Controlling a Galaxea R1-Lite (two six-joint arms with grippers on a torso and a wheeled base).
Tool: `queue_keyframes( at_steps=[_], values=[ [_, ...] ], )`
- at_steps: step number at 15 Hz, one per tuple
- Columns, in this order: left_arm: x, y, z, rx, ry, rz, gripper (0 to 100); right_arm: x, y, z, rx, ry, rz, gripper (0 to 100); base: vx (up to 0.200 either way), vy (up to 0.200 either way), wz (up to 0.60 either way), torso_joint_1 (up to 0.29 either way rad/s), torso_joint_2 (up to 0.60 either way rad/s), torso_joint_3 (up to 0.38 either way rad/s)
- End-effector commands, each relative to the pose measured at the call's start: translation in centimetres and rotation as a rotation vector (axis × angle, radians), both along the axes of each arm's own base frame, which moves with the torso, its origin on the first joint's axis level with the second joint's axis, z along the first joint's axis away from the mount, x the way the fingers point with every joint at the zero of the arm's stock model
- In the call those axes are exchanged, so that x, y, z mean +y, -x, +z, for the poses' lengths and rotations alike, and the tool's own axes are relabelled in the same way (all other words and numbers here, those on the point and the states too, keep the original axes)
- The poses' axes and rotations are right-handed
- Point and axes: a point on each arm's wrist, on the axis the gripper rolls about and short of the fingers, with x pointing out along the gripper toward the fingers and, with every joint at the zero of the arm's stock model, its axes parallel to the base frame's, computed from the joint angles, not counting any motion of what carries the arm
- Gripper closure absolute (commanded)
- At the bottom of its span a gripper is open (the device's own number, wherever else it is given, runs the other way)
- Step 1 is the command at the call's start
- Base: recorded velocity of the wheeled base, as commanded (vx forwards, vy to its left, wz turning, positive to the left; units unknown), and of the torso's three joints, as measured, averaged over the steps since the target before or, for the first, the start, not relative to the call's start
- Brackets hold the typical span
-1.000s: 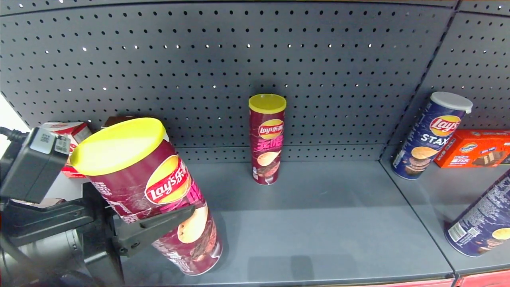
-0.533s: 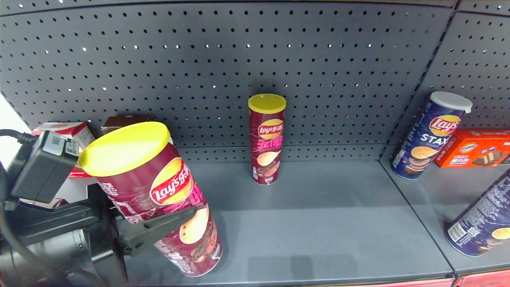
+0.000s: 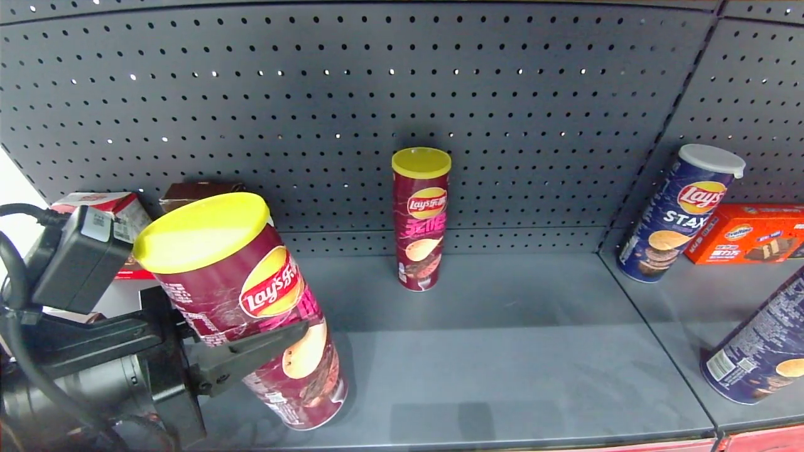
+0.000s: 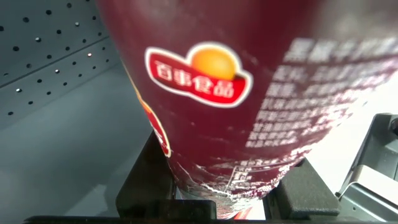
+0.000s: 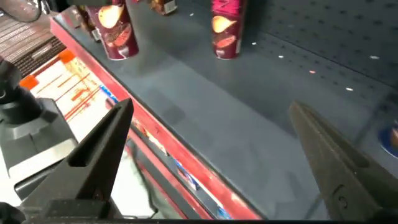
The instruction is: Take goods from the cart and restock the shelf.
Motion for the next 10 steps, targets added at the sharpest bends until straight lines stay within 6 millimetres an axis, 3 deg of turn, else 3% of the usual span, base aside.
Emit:
queue_keyframes(
  at_steps=[1,3,10],
  values=[
    [0.0,0.0,-0.1,0.002,-0.002,0.002,100,2.3,-2.6,-0.5,0.07,0.048,0.064,0,0.0,0.0,0.0,0.0,0.0,0.0],
    [0.0,0.0,-0.1,0.002,-0.002,0.002,100,2.9,-3.4,-0.7,0.092,0.062,0.076,0,0.0,0.0,0.0,0.0,0.0,0.0],
    [0.1,0.0,-0.2,0.004,-0.002,0.001,100,7.8,-7.0,-0.7,0.111,0.1,0.16,0,0.0,0.0,0.0,0.0,0.0,0.0]
  ],
)
